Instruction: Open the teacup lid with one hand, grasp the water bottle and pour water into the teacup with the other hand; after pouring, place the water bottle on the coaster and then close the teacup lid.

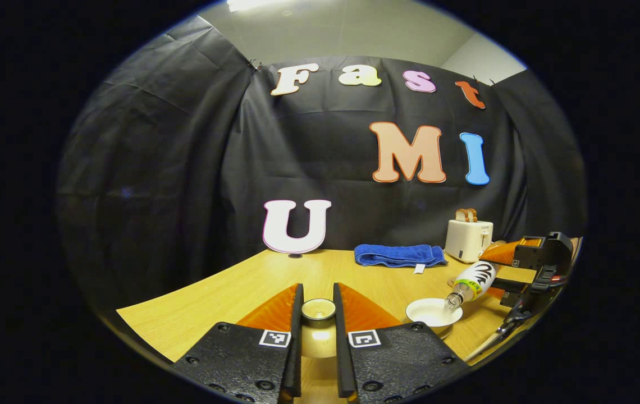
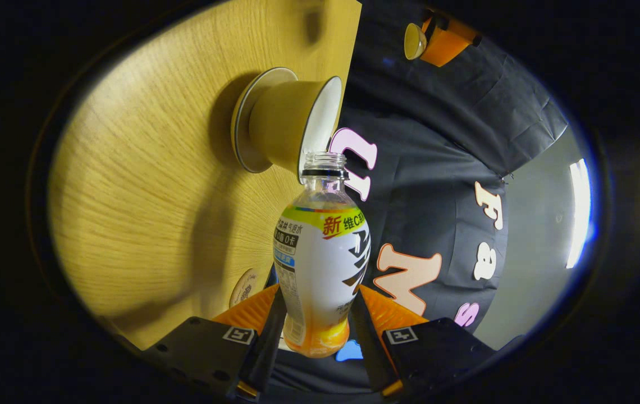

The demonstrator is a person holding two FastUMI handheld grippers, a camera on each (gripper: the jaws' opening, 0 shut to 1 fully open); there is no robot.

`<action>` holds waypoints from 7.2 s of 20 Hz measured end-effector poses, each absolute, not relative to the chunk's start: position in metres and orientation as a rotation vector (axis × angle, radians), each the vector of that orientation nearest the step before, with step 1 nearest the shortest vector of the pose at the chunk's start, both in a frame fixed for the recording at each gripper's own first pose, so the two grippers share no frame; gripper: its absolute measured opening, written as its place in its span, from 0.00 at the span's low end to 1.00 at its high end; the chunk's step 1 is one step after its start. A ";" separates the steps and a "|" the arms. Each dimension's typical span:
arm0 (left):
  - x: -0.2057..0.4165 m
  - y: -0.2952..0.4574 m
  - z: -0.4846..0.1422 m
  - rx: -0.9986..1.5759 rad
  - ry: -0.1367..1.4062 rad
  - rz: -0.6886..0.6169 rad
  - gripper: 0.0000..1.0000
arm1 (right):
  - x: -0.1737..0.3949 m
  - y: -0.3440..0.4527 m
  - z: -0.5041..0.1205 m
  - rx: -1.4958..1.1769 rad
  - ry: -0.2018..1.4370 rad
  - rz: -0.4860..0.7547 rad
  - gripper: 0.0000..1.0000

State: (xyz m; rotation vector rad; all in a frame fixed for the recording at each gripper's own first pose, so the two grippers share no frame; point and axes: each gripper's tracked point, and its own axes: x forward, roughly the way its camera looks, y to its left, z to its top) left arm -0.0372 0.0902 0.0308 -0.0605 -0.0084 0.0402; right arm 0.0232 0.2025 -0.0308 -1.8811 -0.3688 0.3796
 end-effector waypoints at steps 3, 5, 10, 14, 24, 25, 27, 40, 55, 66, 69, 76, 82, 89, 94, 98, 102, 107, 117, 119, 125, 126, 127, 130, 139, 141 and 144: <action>-0.038 0.091 0.031 -0.062 -0.007 0.041 0.22 | 0.024 0.204 -0.028 -1.906 -0.386 0.383 0.69; -0.037 0.091 0.030 -0.067 -0.005 0.042 0.22 | 0.024 0.206 -0.028 -1.923 -0.398 0.389 0.69; -0.037 0.089 0.029 -0.074 -0.001 0.035 0.23 | 0.031 0.213 -0.017 -1.971 -0.430 0.402 0.69; -0.037 0.088 0.029 -0.075 -0.002 0.033 0.22 | 0.031 0.217 -0.012 -2.024 -0.453 0.416 0.68; -0.036 0.087 0.025 -0.090 0.008 0.030 0.22 | 0.032 0.227 -0.007 -2.126 -0.502 0.457 0.68; -0.037 0.087 0.025 -0.091 0.008 0.029 0.22 | 0.032 0.227 -0.007 -2.131 -0.504 0.460 0.68; -0.036 0.086 0.025 -0.092 0.009 0.027 0.22 | 0.031 0.229 -0.006 -2.144 -0.512 0.464 0.68; -0.032 0.077 0.033 -0.071 0.007 0.023 0.22 | 0.024 0.208 -0.022 -1.824 -0.315 0.527 0.69; -0.021 0.038 0.041 -0.049 0.018 -0.029 0.22 | 0.003 0.208 -0.036 -1.124 -0.016 0.654 0.69; -0.013 0.016 0.039 -0.053 0.032 -0.068 0.22 | 0.060 0.173 -0.006 -0.435 0.218 0.603 0.70; -0.012 0.012 0.039 -0.059 0.038 -0.077 0.23 | 0.087 0.161 -0.003 -0.357 0.223 0.552 0.71; -0.012 0.008 0.040 -0.059 0.038 -0.099 0.23 | 0.128 0.148 -0.008 -0.259 0.173 0.467 0.70; -0.013 0.005 0.038 -0.070 0.039 -0.111 0.23 | 0.165 0.137 -0.003 -0.101 0.135 0.406 0.70; -0.013 0.004 0.036 -0.075 0.042 -0.114 0.23 | 0.199 0.116 -0.024 -0.053 0.155 0.316 0.70; -0.013 0.004 0.036 -0.077 0.046 -0.115 0.23 | 0.201 0.113 -0.032 -0.051 0.174 0.309 0.70; -0.013 0.003 0.035 -0.078 0.048 -0.116 0.23 | 0.199 0.115 -0.034 -0.056 0.184 0.308 0.74; -0.012 0.002 0.035 -0.076 0.048 -0.121 0.23 | 0.196 0.114 -0.035 -0.069 0.182 0.312 0.81; -0.007 -0.013 0.034 -0.060 0.050 -0.152 0.23 | 0.182 0.103 -0.024 -0.081 0.154 0.297 0.96; 0.012 -0.045 0.017 -0.070 0.091 -0.220 0.22 | 0.131 0.083 -0.003 -0.123 0.081 0.293 0.96; 0.015 -0.050 0.007 -0.061 0.112 -0.229 0.23 | 0.121 0.082 0.001 -0.129 0.069 0.297 0.96; 0.021 -0.068 -0.004 -0.052 0.133 -0.259 0.23 | 0.103 0.084 0.006 -0.102 0.048 0.313 0.95; 0.022 -0.071 -0.006 -0.049 0.136 -0.263 0.23 | 0.101 0.083 0.006 -0.096 0.050 0.313 0.95; 0.023 -0.072 -0.007 -0.045 0.137 -0.266 0.23 | 0.100 0.081 0.006 -0.092 0.049 0.309 0.98; 0.025 -0.078 -0.012 -0.035 0.143 -0.272 0.23 | 0.096 0.078 0.005 -0.091 0.047 0.303 1.00; 0.026 -0.086 -0.021 0.005 0.153 -0.273 0.25 | 0.086 0.082 0.005 -0.091 0.051 0.324 0.95; 0.027 -0.084 -0.023 0.009 0.158 -0.264 0.28 | 0.082 0.084 0.005 -0.087 0.053 0.328 1.00; 0.026 -0.081 -0.017 0.010 0.134 -0.245 0.47 | 0.075 0.084 0.007 -0.075 0.052 0.331 1.00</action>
